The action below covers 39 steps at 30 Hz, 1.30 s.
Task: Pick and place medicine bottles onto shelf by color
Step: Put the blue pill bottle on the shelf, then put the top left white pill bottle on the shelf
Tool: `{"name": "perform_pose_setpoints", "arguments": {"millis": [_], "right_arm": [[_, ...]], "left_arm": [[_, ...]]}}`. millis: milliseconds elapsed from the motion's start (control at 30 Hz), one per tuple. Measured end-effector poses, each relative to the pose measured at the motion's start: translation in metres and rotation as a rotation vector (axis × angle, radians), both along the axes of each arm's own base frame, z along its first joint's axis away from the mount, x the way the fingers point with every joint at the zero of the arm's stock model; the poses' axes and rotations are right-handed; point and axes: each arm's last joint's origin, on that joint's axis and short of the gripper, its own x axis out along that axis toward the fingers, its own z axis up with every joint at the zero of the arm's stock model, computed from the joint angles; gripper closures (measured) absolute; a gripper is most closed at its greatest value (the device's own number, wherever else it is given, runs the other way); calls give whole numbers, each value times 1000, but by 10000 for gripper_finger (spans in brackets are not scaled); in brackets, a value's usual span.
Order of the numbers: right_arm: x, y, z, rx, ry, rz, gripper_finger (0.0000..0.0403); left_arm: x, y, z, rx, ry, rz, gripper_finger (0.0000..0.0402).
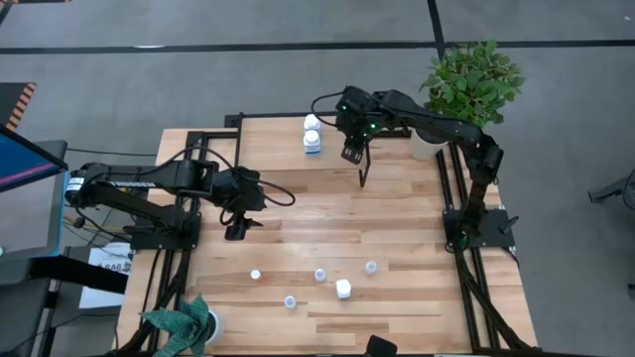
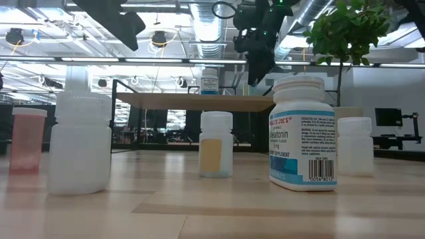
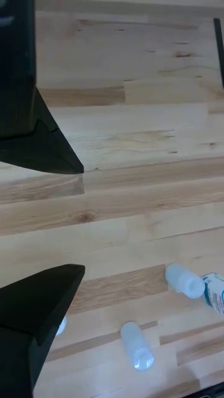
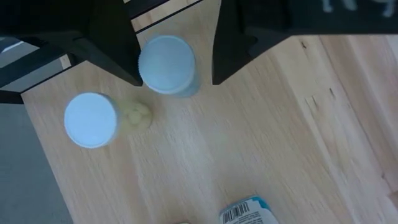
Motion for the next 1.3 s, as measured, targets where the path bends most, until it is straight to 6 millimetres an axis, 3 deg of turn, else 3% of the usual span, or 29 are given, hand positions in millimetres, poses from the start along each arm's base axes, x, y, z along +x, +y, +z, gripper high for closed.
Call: {"name": "perform_pose_setpoints", "arguments": {"millis": [233,533,767,1000,1133,1300], "right_arm": [[0,0,14,-21,-33,-2,186],[-9,13,54,1,-47,-42,187],[-38,62,78,113,82,-76,188],[-75,120,99,105,12,26,195],[-102,146,99,103,-17,-12,199],[-134,172,90,159,-51,-90,202]], "left_arm": [[0,0,0,1,0,0,166],[-1,0,-1,-17,16,-1,166],[-9,-12,-5,-82,115,-41,166],[-8,-44,-18,-92,127,-100,166],[7,-57,-22,-36,3,-61,166],[43,-69,-31,-18,-144,-52,166]]}}
